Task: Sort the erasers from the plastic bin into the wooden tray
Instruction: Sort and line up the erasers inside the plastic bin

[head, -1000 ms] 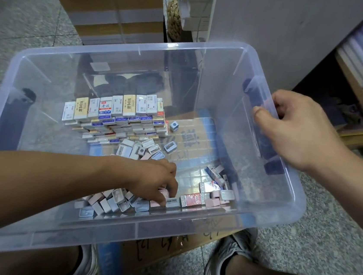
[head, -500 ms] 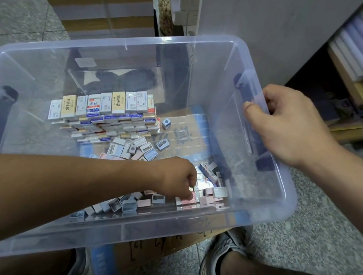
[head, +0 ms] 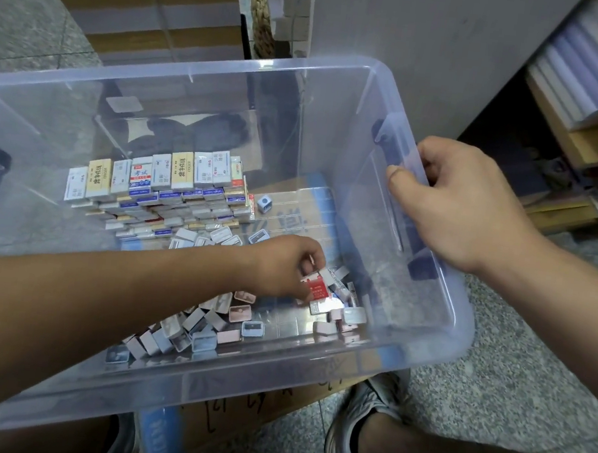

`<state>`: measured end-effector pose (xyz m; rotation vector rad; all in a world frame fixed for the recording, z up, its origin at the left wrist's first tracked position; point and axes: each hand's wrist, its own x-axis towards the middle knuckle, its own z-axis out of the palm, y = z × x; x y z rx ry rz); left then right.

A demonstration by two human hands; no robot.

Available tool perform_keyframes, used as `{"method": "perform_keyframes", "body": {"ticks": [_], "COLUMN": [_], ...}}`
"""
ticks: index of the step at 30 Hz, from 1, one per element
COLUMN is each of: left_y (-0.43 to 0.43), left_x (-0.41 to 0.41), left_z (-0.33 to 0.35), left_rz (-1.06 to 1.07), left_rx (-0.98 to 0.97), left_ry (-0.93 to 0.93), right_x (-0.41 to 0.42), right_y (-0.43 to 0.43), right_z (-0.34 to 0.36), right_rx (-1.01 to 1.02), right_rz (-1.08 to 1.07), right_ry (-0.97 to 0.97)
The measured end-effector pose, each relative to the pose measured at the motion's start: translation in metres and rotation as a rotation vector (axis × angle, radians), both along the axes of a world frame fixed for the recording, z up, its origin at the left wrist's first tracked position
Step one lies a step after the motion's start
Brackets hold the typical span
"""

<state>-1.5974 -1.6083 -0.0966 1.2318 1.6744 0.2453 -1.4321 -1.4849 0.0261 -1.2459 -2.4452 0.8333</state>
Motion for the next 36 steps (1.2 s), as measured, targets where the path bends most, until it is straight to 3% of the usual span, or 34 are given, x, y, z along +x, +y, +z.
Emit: {"method": "perform_keyframes", "body": {"ticks": [13, 21, 36], "left_y": [-0.009, -0.012, -0.016], "left_x": [0.022, 0.027, 0.029], "left_z": [-0.008, -0.006, -0.006], "left_rz": [-0.263, -0.096, -0.136], "left_rx": [0.021, -0.03, -0.006], "left_ry": [0.162, 0.003, -0.081], "right_x": [0.0, 0.001, 0.001], "right_y": [0.0, 0.0, 0.0], "right_z": [0.0, -0.001, -0.001], "right_rx": [0.012, 0.021, 0.011], "right_rz": [0.002, 0.007, 0.002], "right_ry": [0.001, 0.008, 0.007]}}
